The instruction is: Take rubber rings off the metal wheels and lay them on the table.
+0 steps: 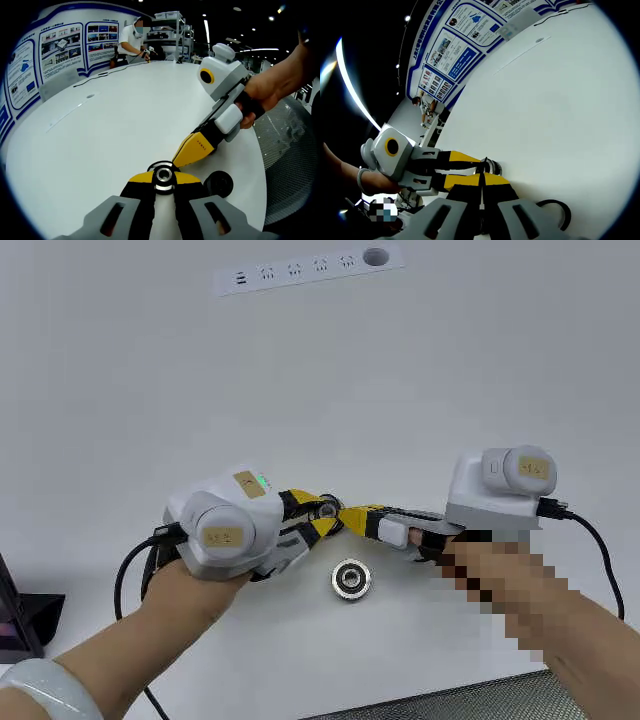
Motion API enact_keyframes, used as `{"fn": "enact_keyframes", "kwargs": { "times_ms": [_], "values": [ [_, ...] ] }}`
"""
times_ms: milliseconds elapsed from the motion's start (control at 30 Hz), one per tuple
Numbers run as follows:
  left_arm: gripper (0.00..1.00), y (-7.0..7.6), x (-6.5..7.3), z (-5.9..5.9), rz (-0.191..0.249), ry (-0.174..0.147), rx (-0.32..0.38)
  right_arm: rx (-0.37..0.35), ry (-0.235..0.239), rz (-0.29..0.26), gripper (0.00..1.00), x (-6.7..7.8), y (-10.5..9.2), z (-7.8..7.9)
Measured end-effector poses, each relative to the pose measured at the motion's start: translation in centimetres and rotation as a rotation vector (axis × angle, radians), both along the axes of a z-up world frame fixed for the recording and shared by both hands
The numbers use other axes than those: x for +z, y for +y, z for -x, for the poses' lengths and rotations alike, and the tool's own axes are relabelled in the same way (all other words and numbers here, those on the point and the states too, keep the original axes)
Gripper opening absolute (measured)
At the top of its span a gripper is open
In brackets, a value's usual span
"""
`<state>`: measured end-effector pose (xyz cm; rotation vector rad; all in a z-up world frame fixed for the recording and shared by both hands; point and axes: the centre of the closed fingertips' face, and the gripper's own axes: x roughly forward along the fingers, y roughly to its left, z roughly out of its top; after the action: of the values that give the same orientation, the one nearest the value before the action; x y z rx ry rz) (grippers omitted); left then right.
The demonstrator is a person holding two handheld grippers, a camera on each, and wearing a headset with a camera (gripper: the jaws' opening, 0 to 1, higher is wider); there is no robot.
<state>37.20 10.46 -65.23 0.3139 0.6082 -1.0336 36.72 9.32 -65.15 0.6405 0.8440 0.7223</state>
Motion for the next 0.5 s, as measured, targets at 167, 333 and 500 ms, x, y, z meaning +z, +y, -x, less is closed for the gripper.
{"fn": "enact_keyframes", "kwargs": {
  "times_ms": [167, 333, 500],
  "values": [
    [0.17, -0.04, 0.42, 0.11, 0.013, -0.015, -0.010, -0.001, -0.001, 0.000, 0.02, 0.07, 0.05, 0.01],
    [0.21, 0.27, 0.74, 0.13, 0.017, -0.031, -0.012, -0.001, -0.004, -0.004, 0.02, 0.27, 0.17, -0.04],
    [0.29, 0.90, 0.63, 0.13, 0.017, -0.029, -0.001, -0.001, -0.009, -0.011, 0.02, 0.56, 0.38, -0.01]
  ]
}}
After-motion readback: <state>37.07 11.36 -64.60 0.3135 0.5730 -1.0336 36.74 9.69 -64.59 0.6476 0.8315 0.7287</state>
